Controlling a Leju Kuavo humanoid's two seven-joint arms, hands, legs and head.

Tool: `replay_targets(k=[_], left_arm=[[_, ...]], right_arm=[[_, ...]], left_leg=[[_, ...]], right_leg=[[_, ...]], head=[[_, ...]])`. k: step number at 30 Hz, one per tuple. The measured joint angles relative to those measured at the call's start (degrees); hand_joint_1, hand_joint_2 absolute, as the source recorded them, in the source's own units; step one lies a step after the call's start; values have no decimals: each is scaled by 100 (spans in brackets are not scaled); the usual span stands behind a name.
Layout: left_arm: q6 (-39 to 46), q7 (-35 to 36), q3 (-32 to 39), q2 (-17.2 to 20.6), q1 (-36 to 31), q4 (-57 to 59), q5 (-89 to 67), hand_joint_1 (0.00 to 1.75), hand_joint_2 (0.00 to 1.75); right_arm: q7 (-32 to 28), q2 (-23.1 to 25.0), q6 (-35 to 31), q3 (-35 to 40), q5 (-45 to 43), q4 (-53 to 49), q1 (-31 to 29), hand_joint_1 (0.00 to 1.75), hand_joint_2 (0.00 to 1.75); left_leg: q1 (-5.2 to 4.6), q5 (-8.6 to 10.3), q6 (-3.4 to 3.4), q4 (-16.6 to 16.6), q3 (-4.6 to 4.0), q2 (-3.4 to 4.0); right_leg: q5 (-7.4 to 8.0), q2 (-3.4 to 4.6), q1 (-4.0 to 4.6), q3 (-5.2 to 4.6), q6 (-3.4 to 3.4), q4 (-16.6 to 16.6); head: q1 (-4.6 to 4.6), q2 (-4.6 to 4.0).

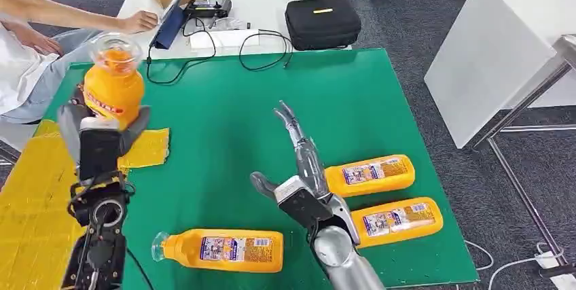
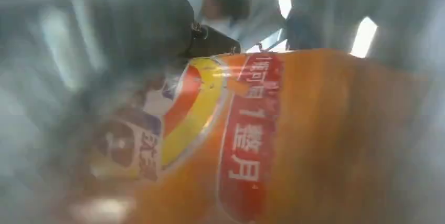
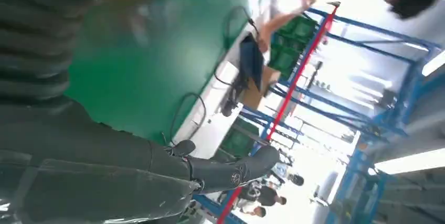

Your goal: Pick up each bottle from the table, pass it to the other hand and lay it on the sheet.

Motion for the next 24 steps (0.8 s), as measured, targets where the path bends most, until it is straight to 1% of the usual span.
replay_targets(k=[2,4,6,9,13,17,19,24], left_arm=[[235,240,102,422,-318,572,-1123,175,175],[262,411,199,798,-642,1288,-1929,175,175],[227,680,216,1279,-991,2215,-2685,175,175],[238,839,223,1709,-1295,3231,-3049,175,175],[253,921,221,1955,-1472,3941,-3197,175,175],[93,1386,144,2166,-1539,4465,-3762,175,175],[122,1457,57,2263,-1540,4776,-3770,175,175],[65,1464,6,2316,-1505,5351,-3742,175,175]], right_arm=[[-70,-54,61,-35,-139,-91,1,0,175],[-118,-105,122,-50,-249,-155,-2,0,175],[-168,-153,164,-55,-310,-172,-9,0,175],[-184,-197,179,-63,-332,-172,-10,0,175],[-186,-223,203,-72,-343,-172,-16,0,175],[-230,-229,227,-61,-367,-172,-34,0,175],[-264,-243,229,-42,-406,-170,-48,0,175],[-264,-273,223,-7,-435,-166,-62,0,175]], left_leg=[[3,3,-4,0,4,3],[4,6,-8,0,6,11],[5,9,-14,-1,6,26],[7,9,-14,-1,5,44],[7,9,-15,-1,-4,34],[4,8,-14,-1,-6,39],[4,8,-14,0,-5,39],[5,9,-15,-1,-8,29]], right_leg=[[0,2,3,0,-1,8],[2,9,4,-6,-4,13],[13,19,6,-11,-20,20],[13,38,8,-19,-20,21],[12,33,7,-19,-20,21],[12,37,5,-23,-20,20],[12,36,4,-25,-20,19],[12,30,6,-23,-20,20]], head=[[2,0],[0,0],[2,0],[2,0],[4,0],[2,0],[2,0],[2,0]])
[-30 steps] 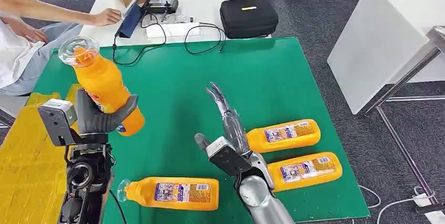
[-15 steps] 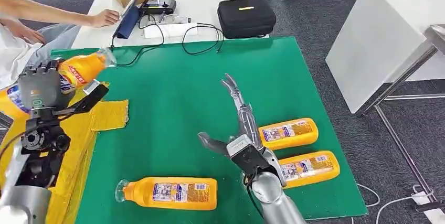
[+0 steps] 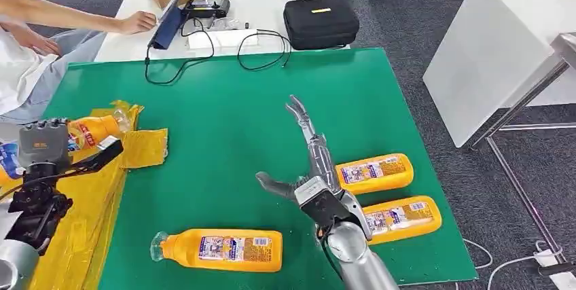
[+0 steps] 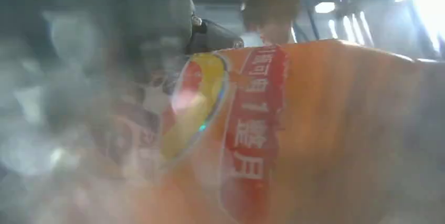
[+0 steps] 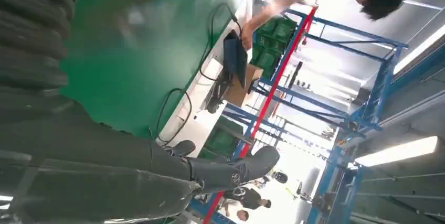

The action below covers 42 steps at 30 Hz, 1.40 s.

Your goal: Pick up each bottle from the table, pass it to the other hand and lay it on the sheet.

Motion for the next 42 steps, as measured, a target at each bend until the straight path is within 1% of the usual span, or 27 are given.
replay_targets(k=[4,8,18,24,25,26,30,36,42], left_arm=[[-46,-208,4,-15,66,261,272,175,175],[-188,-995,199,-109,137,385,910,175,175],[-457,-2736,819,-597,410,470,2120,175,175],[-501,-2933,1062,-745,431,470,2249,175,175],[-503,-2898,1077,-758,431,470,2230,31,175],[-503,-2852,1077,-769,431,470,2199,0,175],[-512,-2684,1077,-815,448,484,2094,0,175],[-706,-1943,1062,-859,449,558,1692,0,175],[-809,-1794,1056,-859,426,597,1620,0,175]], right_arm=[[2,-7,0,24,-2,13,-17,0,175],[17,-13,0,88,9,57,-28,0,175],[42,-17,-4,199,55,238,-105,0,175],[42,-20,-4,236,57,330,-147,0,175],[42,-20,-4,243,57,348,-158,0,175],[42,-20,-4,247,57,363,-167,0,175],[42,-20,-2,258,57,431,-211,0,175],[142,-28,92,319,247,557,-327,0,175],[214,-70,184,483,492,750,-437,0,175]], left_leg=[[0,0,0,0,1,2],[0,0,0,0,0,1],[-1,0,0,1,-1,-1],[-1,0,0,0,2,-3],[-1,0,0,-1,3,-5],[-1,0,0,-1,5,-5],[-1,1,0,-1,7,-5],[-1,1,0,-1,14,-6],[0,0,-1,-2,26,-3]], right_leg=[[0,2,0,-2,0,0],[0,1,0,-2,0,-1],[0,0,-2,-1,0,-1],[0,-3,-2,3,0,0],[0,-3,-2,5,0,0],[0,-3,-2,7,0,-1],[0,-3,-2,10,0,0],[0,-2,-2,16,0,-1],[0,-2,-1,23,-1,2]], head=[[2,0],[0,-2],[0,0],[0,0],[-2,0],[-2,0],[0,0],[0,0],[0,0]])
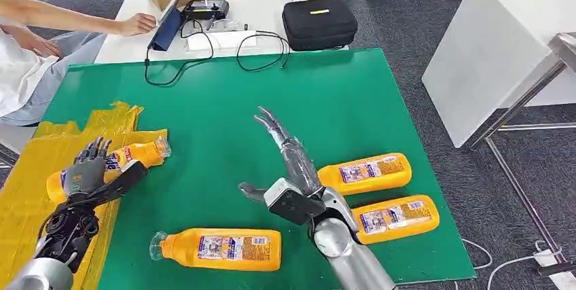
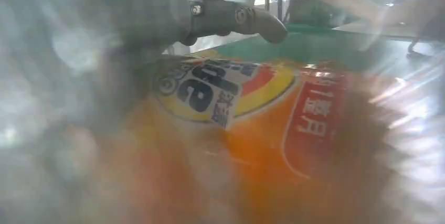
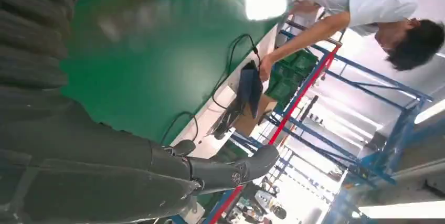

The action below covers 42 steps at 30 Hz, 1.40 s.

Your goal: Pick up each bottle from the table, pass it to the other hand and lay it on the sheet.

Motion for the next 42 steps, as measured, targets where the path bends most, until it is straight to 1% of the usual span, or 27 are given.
replay_targets(k=[5,8,11,15,19,23,25,29,35,42], left_arm=[[-103,89,-2,-2,-25,11,-39,0,175],[-100,-35,0,-15,-41,22,99,0,175],[-171,-541,90,-72,-52,22,593,0,175],[-667,-1410,330,-230,-87,-72,1461,0,175],[-1206,-1816,465,-437,-74,-332,2019,0,175],[-1577,-1932,479,-573,25,-591,2550,0,175],[-1917,-1952,380,-641,140,-903,3177,0,175],[-2294,-1961,162,-717,341,-1376,3983,0,175],[-2546,-1963,-94,-737,568,-1892,4731,0,175],[-2893,-1963,-260,-778,949,-2698,5607,0,175]], right_arm=[[11,-37,107,238,323,161,-81,0,175],[11,-68,168,385,478,245,-126,0,175],[11,-98,267,586,732,315,-146,0,175],[13,-140,337,960,1112,439,-151,0,175],[55,-151,345,1334,1331,656,-210,0,175],[94,-162,365,1653,1423,844,-247,0,175],[153,-164,393,1825,1552,1032,-319,0,175],[186,-131,426,2120,1669,1392,-411,0,175],[264,-107,474,2491,1833,1877,-586,0,175],[734,-77,573,2902,2122,2500,-865,0,175]], left_leg=[[1,0,0,-1,15,0],[1,0,-1,-1,17,0],[1,3,-5,-1,16,-1],[0,4,-5,-1,14,-23],[-1,4,-4,0,11,-24],[0,5,-4,0,11,-18],[0,5,-5,1,7,-16],[1,6,-5,1,-6,-18],[1,6,-5,1,-16,-19],[0,6,-5,2,-16,-19]], right_leg=[[-1,0,1,13,-1,1],[-1,0,1,14,-1,1],[-1,-3,0,13,-1,1],[-2,-26,-1,17,-2,0],[-2,-25,-1,17,-2,0],[-1,-21,-1,13,-1,0],[-1,-21,0,8,-1,0],[-1,-21,1,-4,-1,1],[-1,-21,1,-12,-1,1],[-1,-22,0,-12,-1,0]], head=[[-2,0],[-2,0],[0,0],[0,0],[0,-2],[0,0],[4,0],[2,0],[0,0],[2,0]])
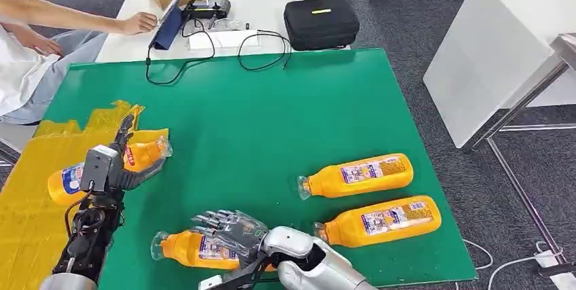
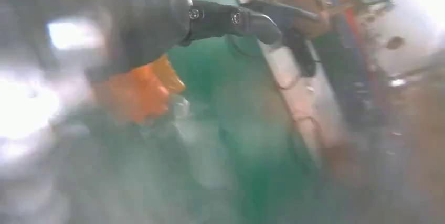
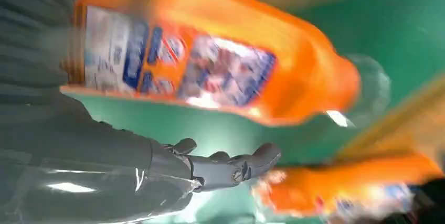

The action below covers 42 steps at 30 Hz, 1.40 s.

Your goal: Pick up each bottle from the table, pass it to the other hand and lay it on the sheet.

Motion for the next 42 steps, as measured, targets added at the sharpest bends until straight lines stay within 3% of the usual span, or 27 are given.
replay_targets(k=[8,16,17,18,19,28,39,42], left_arm=[[-359,-9,-332,-291,565,-1493,426,0,175],[-479,-9,-411,-413,810,-2149,548,0,175],[-540,-9,-428,-431,854,-2283,618,0,175],[-624,-9,-463,-470,917,-2468,701,0,175],[-698,-9,-476,-507,968,-2645,760,0,175],[-1330,-9,-531,-962,1391,-4431,1460,0,175],[-1612,-9,-295,-1237,1600,-4989,1512,0,175],[-1623,-9,-275,-1275,1623,-5000,1549,0,175]], right_arm=[[490,155,-72,331,341,565,-322,0,175],[608,247,-129,457,467,807,-426,0,175],[717,256,-142,470,559,855,-450,9,175],[839,298,-142,497,673,925,-470,105,175],[939,319,-142,510,755,1013,-500,136,175],[1438,634,-158,505,1095,1699,-785,134,175],[1922,765,-147,492,1454,2029,-1059,133,175],[1992,726,-144,459,1500,2084,-1164,148,175]], left_leg=[[0,-2,1,0,12,15],[7,10,-13,-3,20,21],[8,13,-16,-3,22,23],[8,13,-16,-3,23,25],[8,13,-16,-3,23,26],[6,18,-14,-3,32,27],[6,26,-13,-4,33,17],[2,28,-10,-4,32,16]], right_leg=[[1,5,0,8,-1,-2],[16,7,7,7,-22,-2],[20,8,8,7,-28,-3],[26,10,8,6,-37,-3],[27,13,8,6,-36,-3],[28,14,6,16,-35,-4],[28,9,6,21,-35,-3],[32,8,2,22,-28,-3]], head=[[0,0],[-2,0],[-2,0],[-4,0],[-7,0],[-4,0],[-4,0],[-4,0]])
